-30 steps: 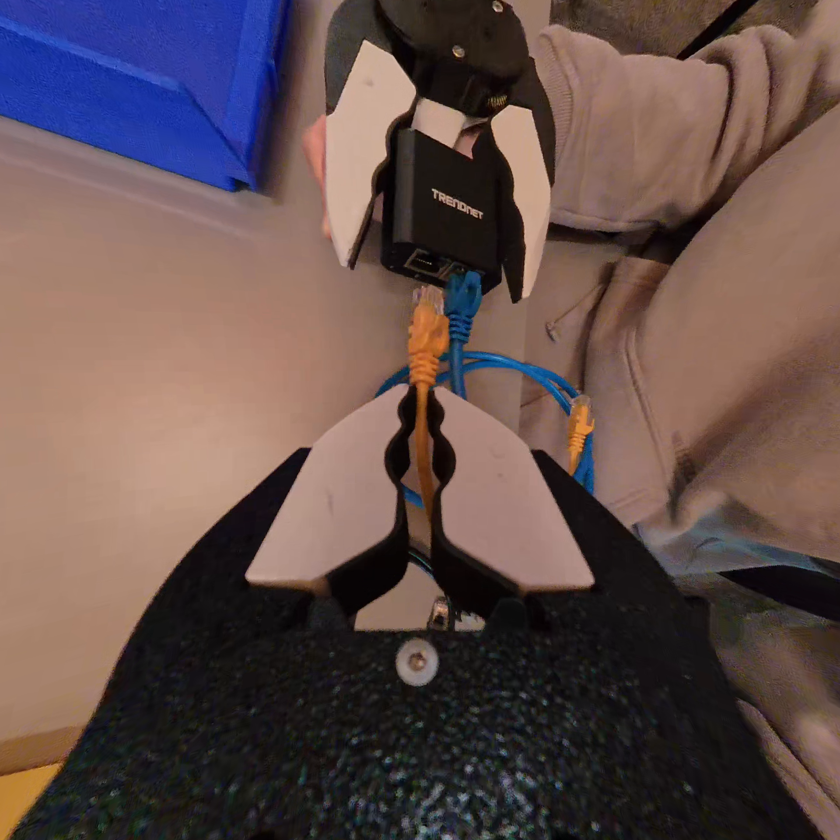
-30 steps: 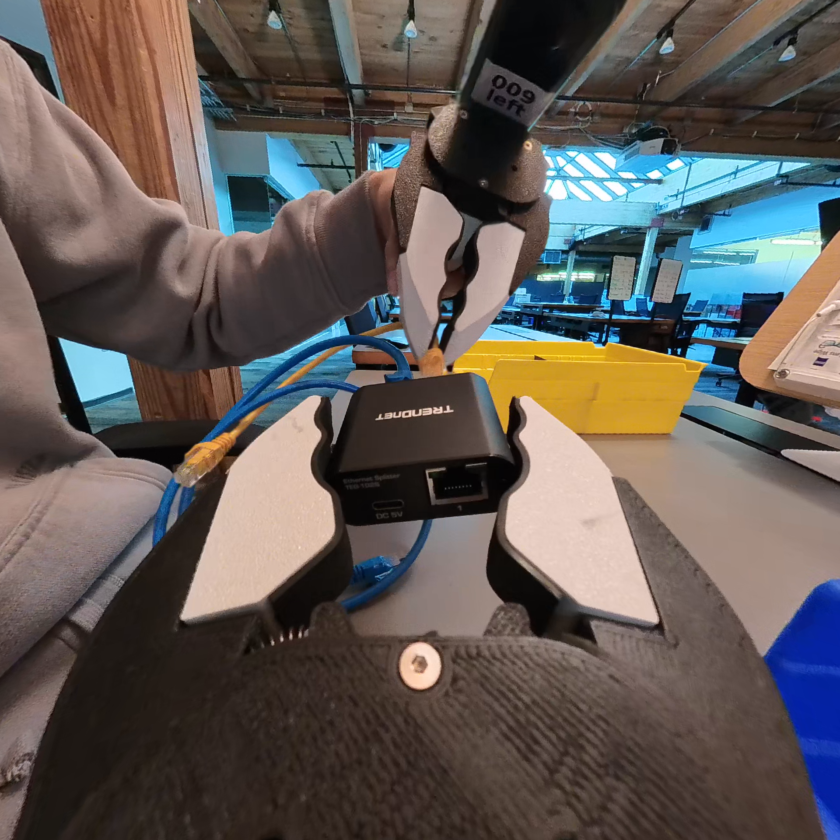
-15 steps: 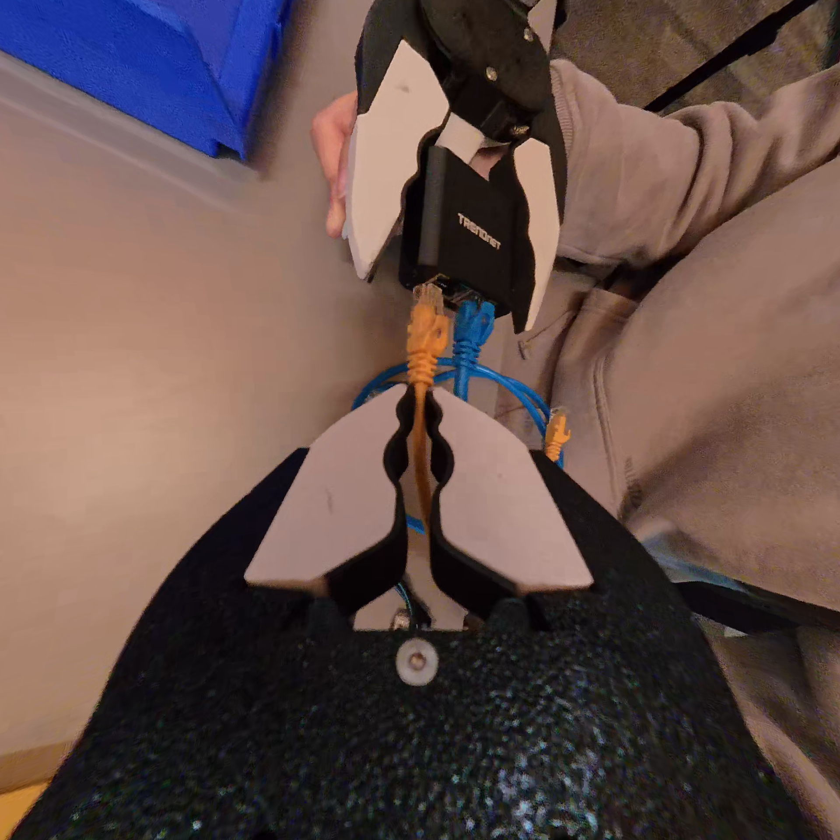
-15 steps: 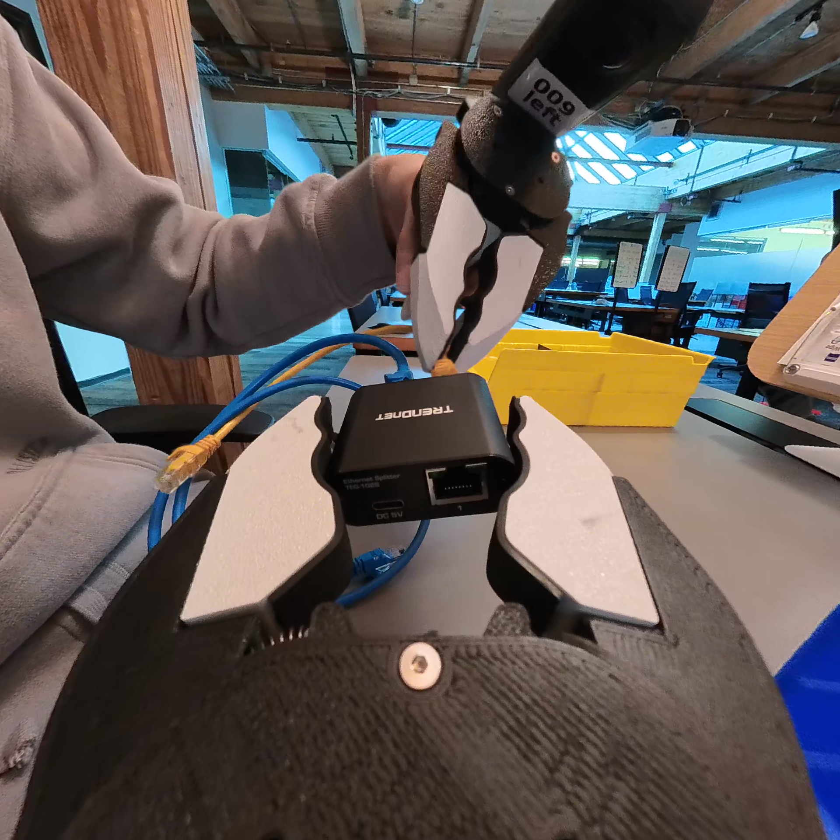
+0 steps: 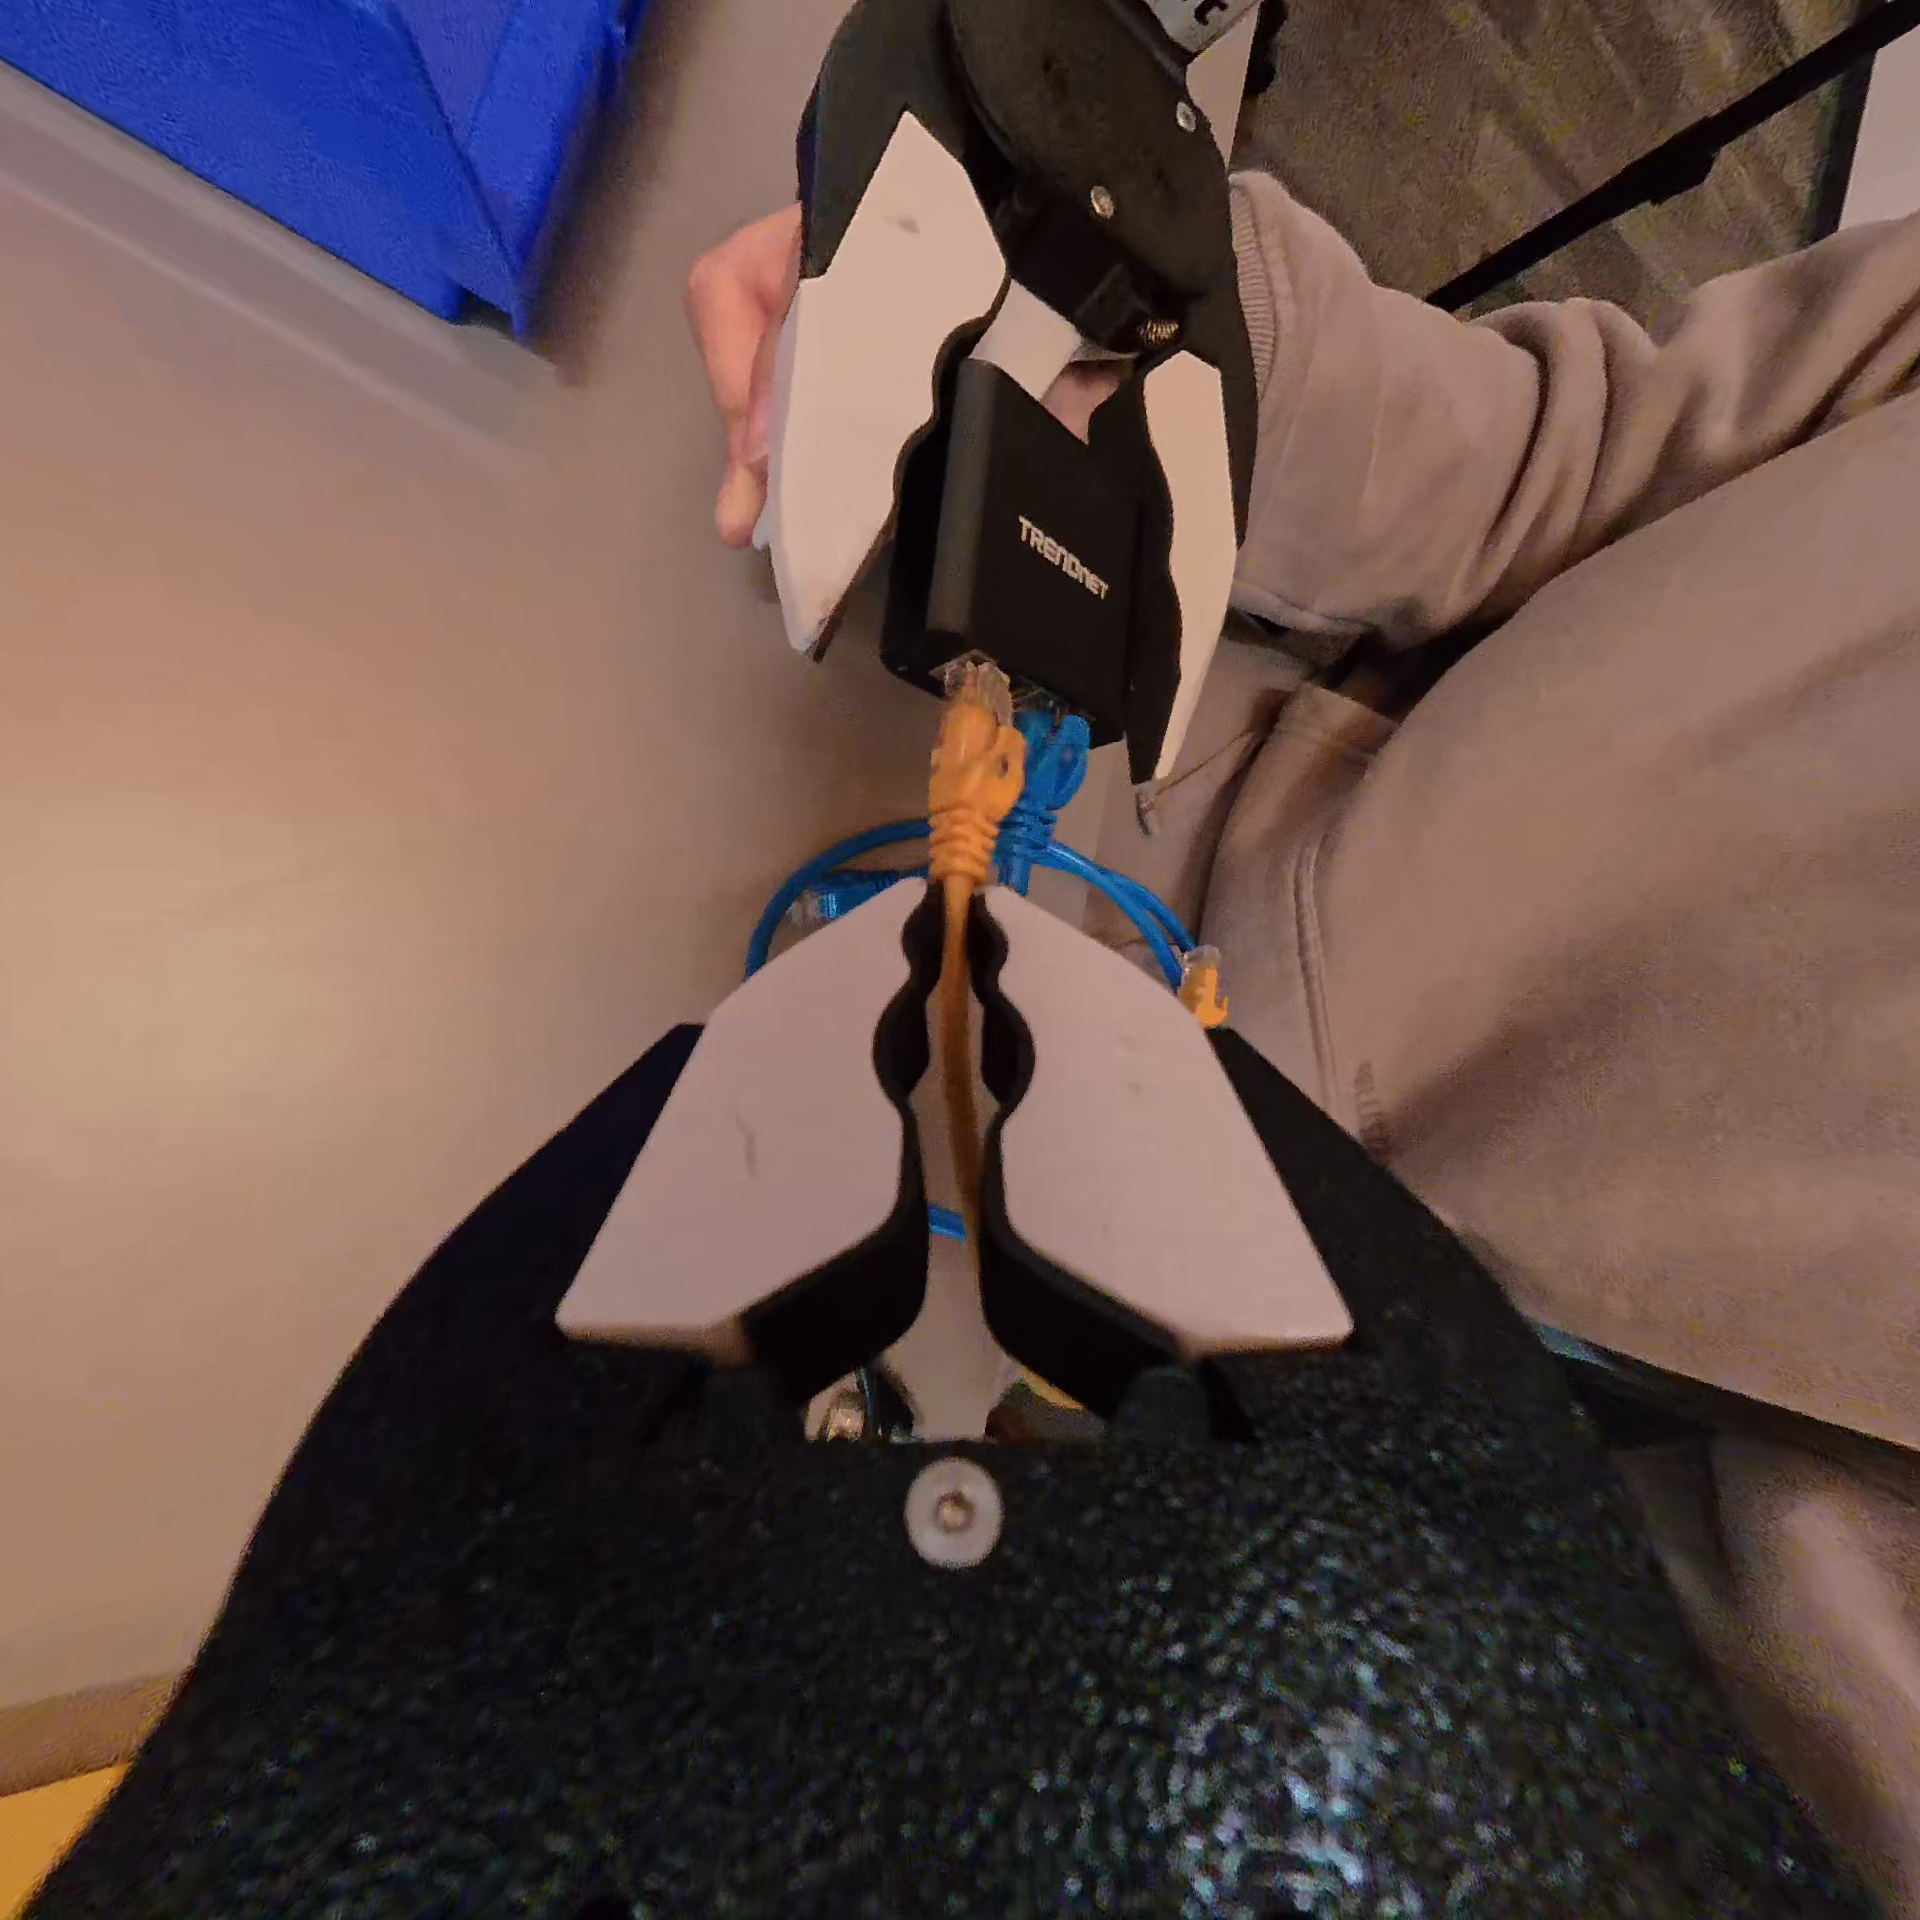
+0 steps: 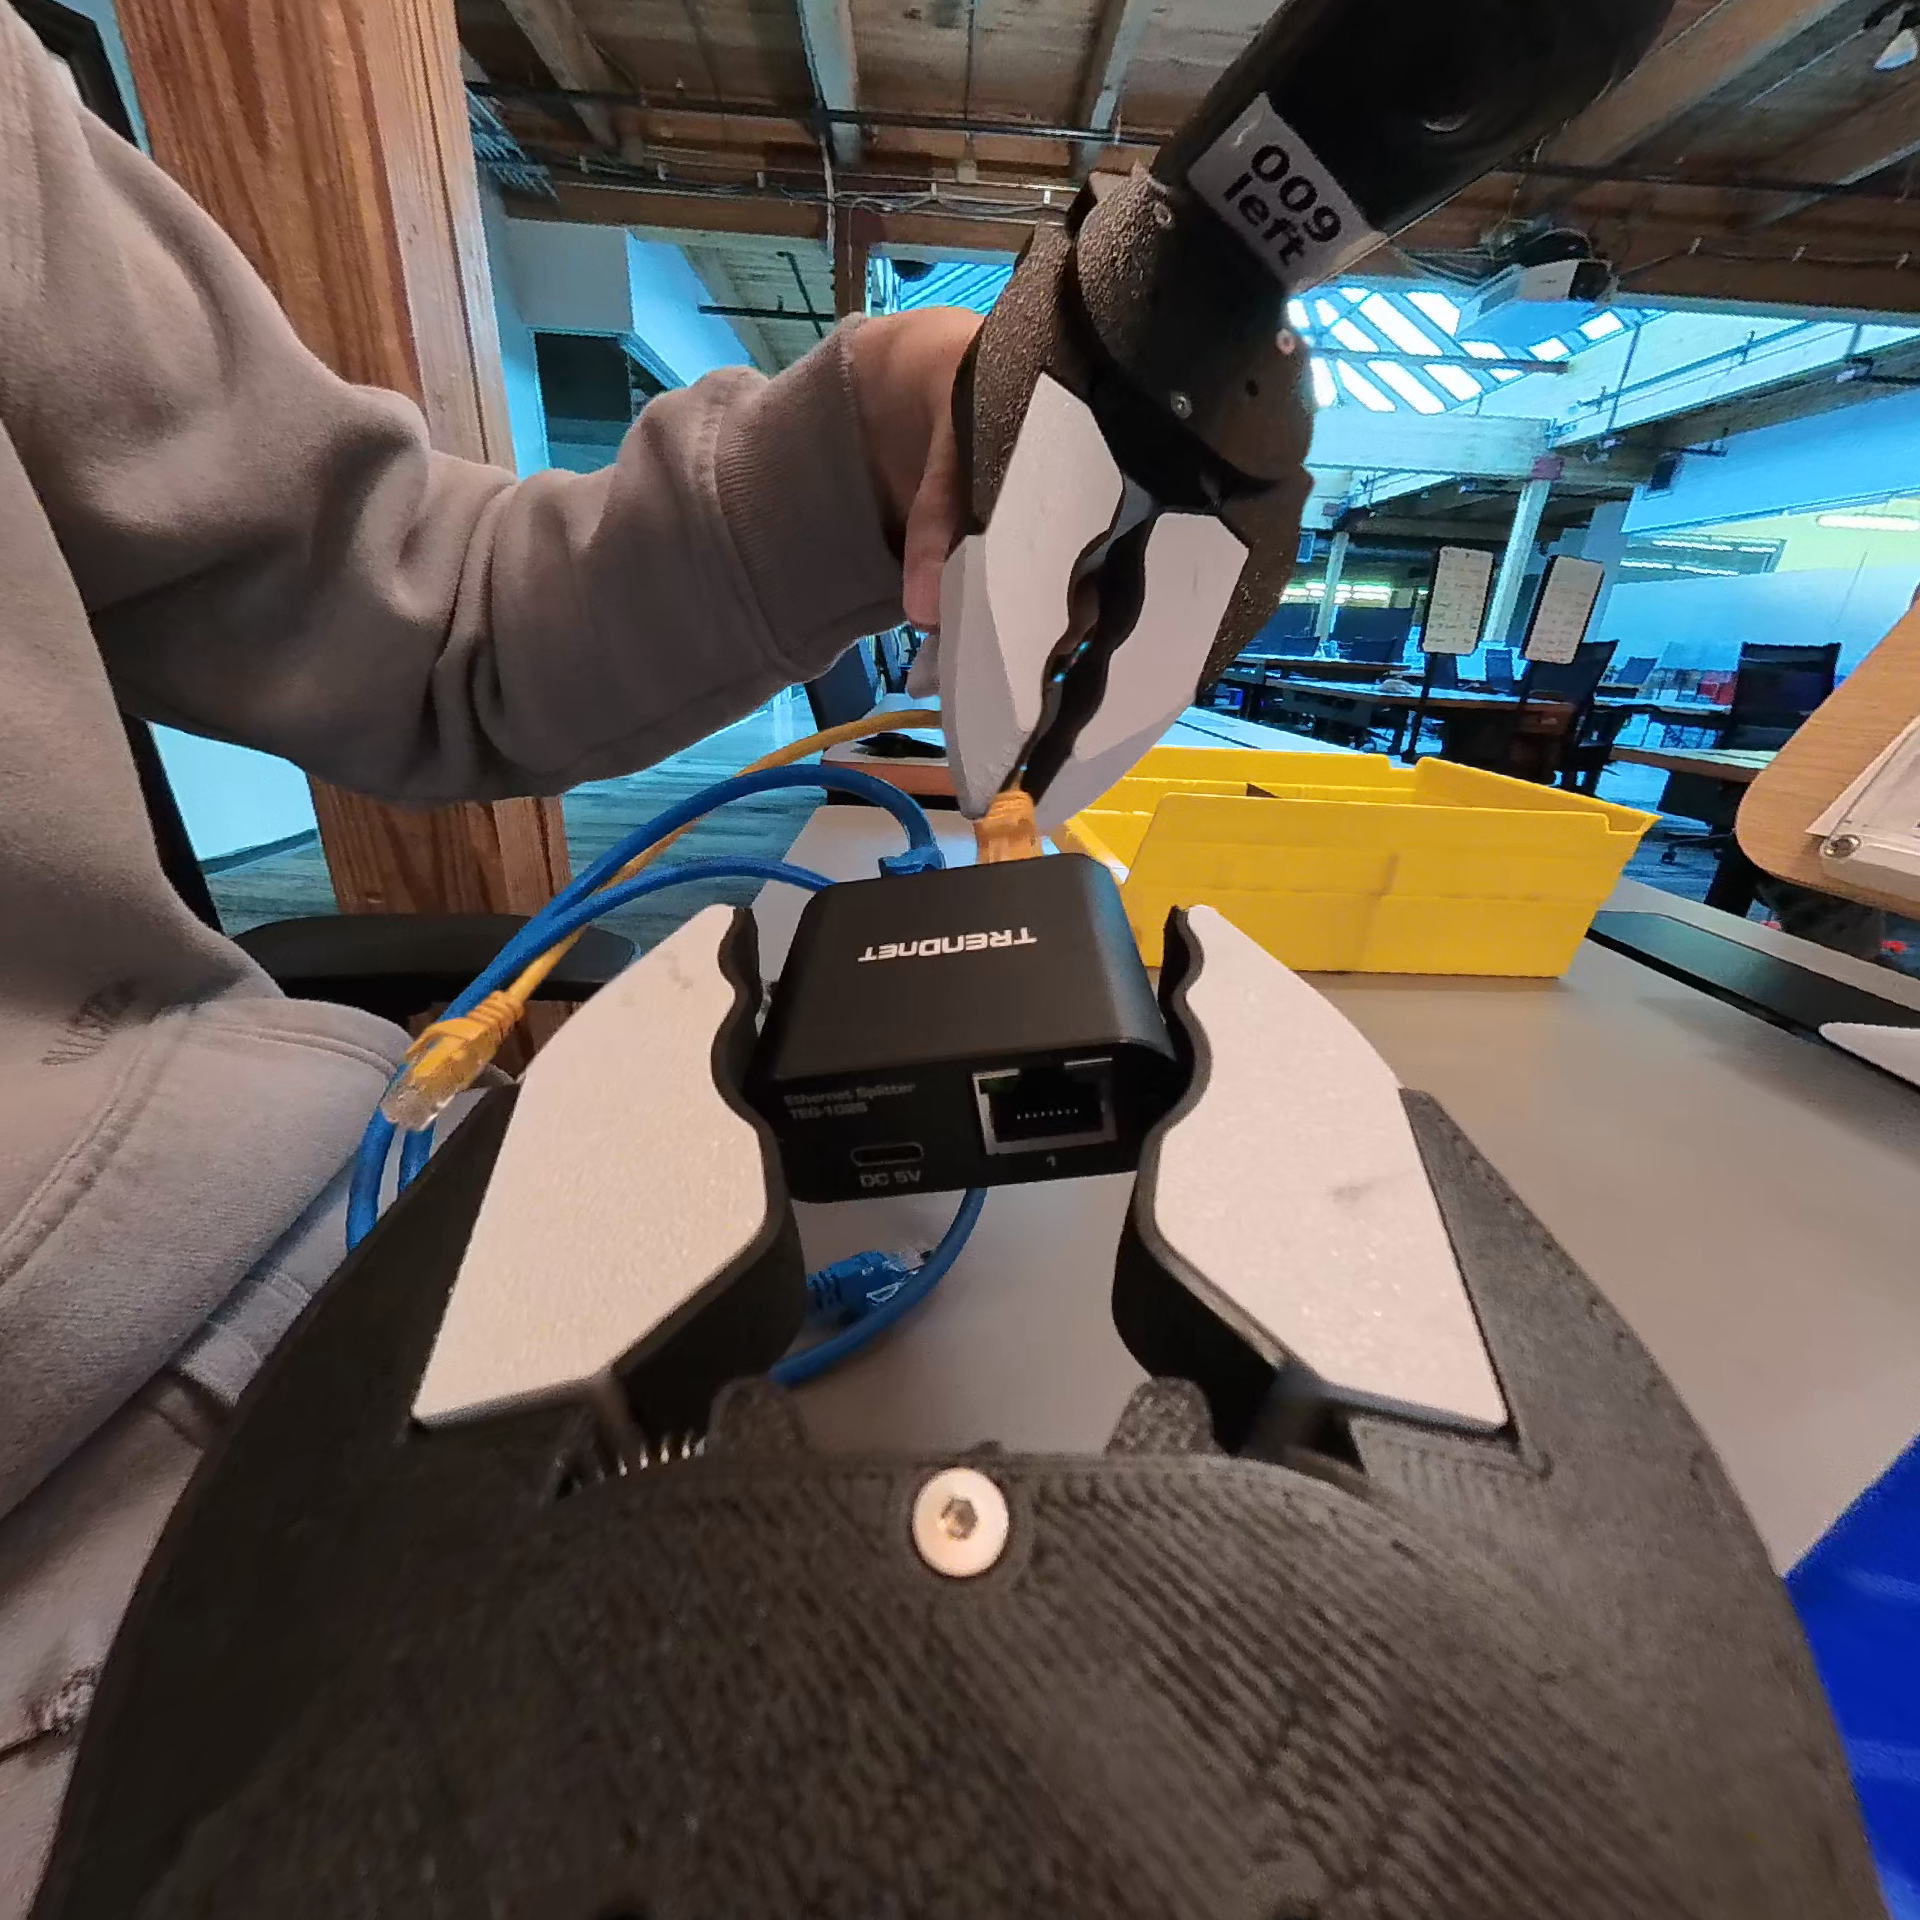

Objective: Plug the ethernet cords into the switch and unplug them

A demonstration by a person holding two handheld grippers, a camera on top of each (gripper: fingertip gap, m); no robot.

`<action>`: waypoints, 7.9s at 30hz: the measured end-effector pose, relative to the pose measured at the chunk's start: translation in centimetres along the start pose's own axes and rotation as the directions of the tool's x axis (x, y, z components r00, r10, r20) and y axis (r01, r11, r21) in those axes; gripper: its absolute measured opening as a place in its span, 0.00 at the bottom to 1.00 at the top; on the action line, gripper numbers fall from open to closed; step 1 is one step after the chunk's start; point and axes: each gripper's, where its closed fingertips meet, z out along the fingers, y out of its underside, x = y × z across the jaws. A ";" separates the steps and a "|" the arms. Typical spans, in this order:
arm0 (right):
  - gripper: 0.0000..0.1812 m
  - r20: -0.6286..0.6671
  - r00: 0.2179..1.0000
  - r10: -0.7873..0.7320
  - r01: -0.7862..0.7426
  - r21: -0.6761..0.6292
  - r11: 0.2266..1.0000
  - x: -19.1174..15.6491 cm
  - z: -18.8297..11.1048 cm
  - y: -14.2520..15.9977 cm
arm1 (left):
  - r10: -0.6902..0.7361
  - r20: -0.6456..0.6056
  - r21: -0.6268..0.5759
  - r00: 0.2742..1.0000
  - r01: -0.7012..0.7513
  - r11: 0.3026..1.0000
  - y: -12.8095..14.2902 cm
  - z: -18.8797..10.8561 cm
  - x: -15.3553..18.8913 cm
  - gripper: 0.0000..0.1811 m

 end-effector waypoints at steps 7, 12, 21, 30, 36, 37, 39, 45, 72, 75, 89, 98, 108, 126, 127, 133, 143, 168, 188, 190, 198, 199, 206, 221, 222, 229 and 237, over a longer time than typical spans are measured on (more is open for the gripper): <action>0.41 -0.015 1.000 0.003 -0.003 0.014 1.000 0.2 -0.1 -0.2 | -0.059 -0.039 0.065 0.997 0.062 0.996 -0.2 0.0 -0.2 0.02; 0.41 -0.001 1.000 0.002 -0.002 0.008 1.000 0.0 0.0 -0.1 | -0.065 -0.123 0.095 0.990 0.077 0.993 0.0 0.2 0.6 0.02; 0.41 -0.002 1.000 0.009 -0.008 0.039 0.999 0.1 -0.4 -0.4 | -0.113 -0.128 0.167 0.985 0.134 0.977 -0.7 -0.1 0.3 0.02; 0.41 -0.018 1.000 -0.002 0.003 0.024 1.000 0.2 -0.2 -0.3 | -0.138 -0.117 0.194 0.983 0.159 0.968 -0.5 -0.1 0.4 0.02; 0.41 -0.021 1.000 -0.006 0.006 0.001 1.000 0.2 0.0 0.0 | -0.154 -0.130 0.148 0.979 0.173 0.974 0.0 0.5 0.7 0.02; 0.41 -0.023 1.000 -0.004 0.004 0.002 1.000 0.2 0.0 0.0 | -0.151 -0.126 0.152 0.981 0.169 0.974 0.0 0.6 0.7 0.02; 0.41 -0.026 1.000 -0.002 0.002 0.007 1.000 0.3 0.0 -0.1 | -0.139 -0.103 0.163 0.985 0.155 0.974 -0.1 0.4 0.5 0.02; 0.41 -0.023 1.000 0.018 -0.017 0.043 0.999 0.5 -0.4 -0.5 | 0.066 0.002 0.229 0.998 -0.065 0.971 -0.8 0.4 0.2 0.02; 0.41 -0.005 1.000 0.015 -0.015 0.071 0.997 0.3 -0.8 -0.9 | 0.451 0.433 0.304 0.781 -0.597 0.742 -1.6 0.6 -0.4 0.02; 0.41 -0.007 1.000 0.016 -0.015 0.062 0.998 0.4 -0.7 -0.7 | 0.420 0.440 0.257 0.793 -0.560 0.788 -1.6 0.4 -0.3 0.02; 0.41 -0.021 0.999 0.026 -0.025 0.062 0.998 0.5 -0.6 -0.7 | 0.411 0.407 0.309 0.815 -0.547 0.778 -2.0 0.8 -0.8 0.02; 0.41 -0.297 0.955 0.024 0.016 0.134 0.991 4.4 -1.7 -1.4 | 0.086 0.767 0.307 0.636 -0.481 0.821 -2.1 -7.5 -3.8 0.24; 0.42 -0.636 0.749 -0.188 0.218 -0.031 0.975 7.0 -1.6 -1.7 | -0.167 -0.547 0.755 0.820 0.570 0.326 -1.6 0.8 2.7 0.18; 0.47 -0.109 0.946 -0.305 0.273 -0.242 0.931 0.1 1.9 0.3 | -0.106 -0.595 0.509 0.797 0.476 0.717 -1.3 2.4 1.3 0.12; 0.48 -0.081 0.951 -0.299 0.271 -0.248 0.930 -0.2 1.7 0.3 | -0.122 -0.574 0.465 0.810 0.445 0.765 -0.7 2.2 1.0 0.13; 0.41 -0.027 0.937 -0.349 0.332 -0.251 0.909 -1.2 2.3 0.4 | -0.137 -0.536 0.171 0.833 0.266 0.949 1.8 1.1 1.6 0.13; 0.34 -0.217 0.888 -0.405 0.347 -0.262 0.901 1.8 2.3 0.5 | -0.125 -0.472 0.264 0.873 0.275 0.924 -0.4 1.2 -0.5 0.13; 0.51 -0.191 0.843 -0.502 0.418 -0.356 0.836 0.8 4.1 -0.4 | -0.297 -0.311 0.357 0.903 0.401 0.844 6.1 0.8 -3.1 0.13; 0.37 -0.209 0.919 -0.334 0.256 -0.327 0.910 1.4 5.3 4.4 | -0.210 -0.570 0.203 0.794 0.383 0.901 4.4 2.0 -1.2 0.13; 0.43 -0.190 0.927 -0.325 0.256 -0.313 0.915 1.1 5.2 4.3 | -0.204 -0.568 0.177 0.797 0.361 0.916 4.4 2.0 -0.8 0.13; 0.35 -0.152 0.931 -0.332 0.277 -0.297 0.914 0.7 5.0 4.2 | -0.198 -0.502 0.087 0.842 0.278 0.957 4.4 2.2 -0.1 0.13; 0.35 -0.162 0.927 -0.338 0.278 -0.305 0.911 0.9 4.9 4.2 | -0.203 -0.506 0.097 0.838 0.289 0.952 4.3 2.2 -0.1 0.13; 0.35 -0.179 0.941 -0.286 0.222 -0.310 0.924 1.2 4.7 4.2 | -0.224 -0.574 0.227 0.788 0.416 0.881 3.4 2.1 -0.6 0.13; 0.35 -0.264 0.935 -0.237 0.175 -0.238 0.955 2.5 4.2 3.1 | -0.027 0.015 0.502 1.000 0.016 0.865 4.6 -2.6 -1.3 0.20; 0.35 -0.271 0.935 -0.228 0.168 -0.228 0.959 2.7 4.1 2.9 | 0.011 0.122 0.497 0.992 -0.071 0.865 5.7 -3.4 -1.3 0.21; 0.35 -0.281 0.946 -0.159 0.122 -0.148 0.982 3.0 3.4 2.0 | 0.142 0.447 0.142 0.883 -0.226 0.964 19.3 -3.3 -3.9 0.15; 0.35 -0.261 0.959 -0.114 0.091 -0.099 0.991 2.9 3.0 1.4 | 0.162 0.419 0.042 0.893 -0.197 0.979 24.5 -1.1 -5.7 0.13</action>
